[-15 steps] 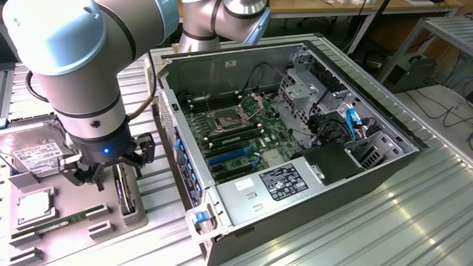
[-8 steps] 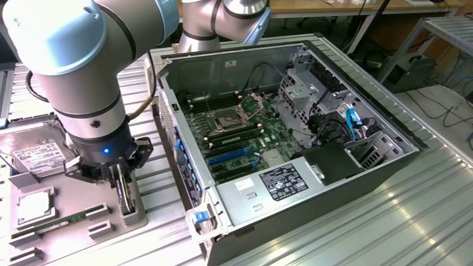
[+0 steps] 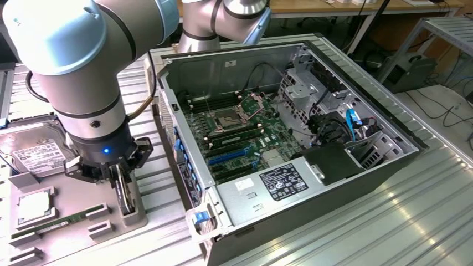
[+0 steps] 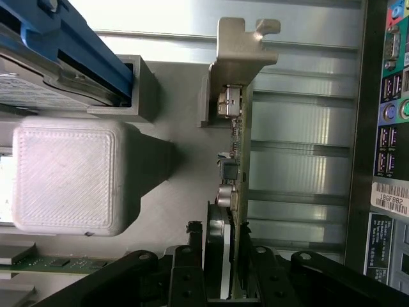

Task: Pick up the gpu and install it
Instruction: 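Pick up the gpu and move the gpu toward the slot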

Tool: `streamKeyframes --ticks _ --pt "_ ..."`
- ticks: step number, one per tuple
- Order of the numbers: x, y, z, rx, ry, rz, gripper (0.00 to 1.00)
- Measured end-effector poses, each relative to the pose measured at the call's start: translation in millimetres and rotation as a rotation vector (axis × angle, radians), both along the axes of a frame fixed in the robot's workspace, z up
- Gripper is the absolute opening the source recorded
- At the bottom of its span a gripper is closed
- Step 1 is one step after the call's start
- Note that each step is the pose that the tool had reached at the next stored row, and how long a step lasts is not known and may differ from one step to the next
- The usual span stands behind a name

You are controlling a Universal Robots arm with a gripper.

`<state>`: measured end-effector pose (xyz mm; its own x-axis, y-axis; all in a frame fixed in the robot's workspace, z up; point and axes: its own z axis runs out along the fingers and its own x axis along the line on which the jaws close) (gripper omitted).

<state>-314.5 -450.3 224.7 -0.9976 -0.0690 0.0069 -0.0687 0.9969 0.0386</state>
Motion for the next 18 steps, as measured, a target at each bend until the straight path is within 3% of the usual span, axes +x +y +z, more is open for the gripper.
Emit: streamKeyframes --ticks 18 --pt "0.2 0.0 0.9 -0.0001 0.0001 0.0 0.28"
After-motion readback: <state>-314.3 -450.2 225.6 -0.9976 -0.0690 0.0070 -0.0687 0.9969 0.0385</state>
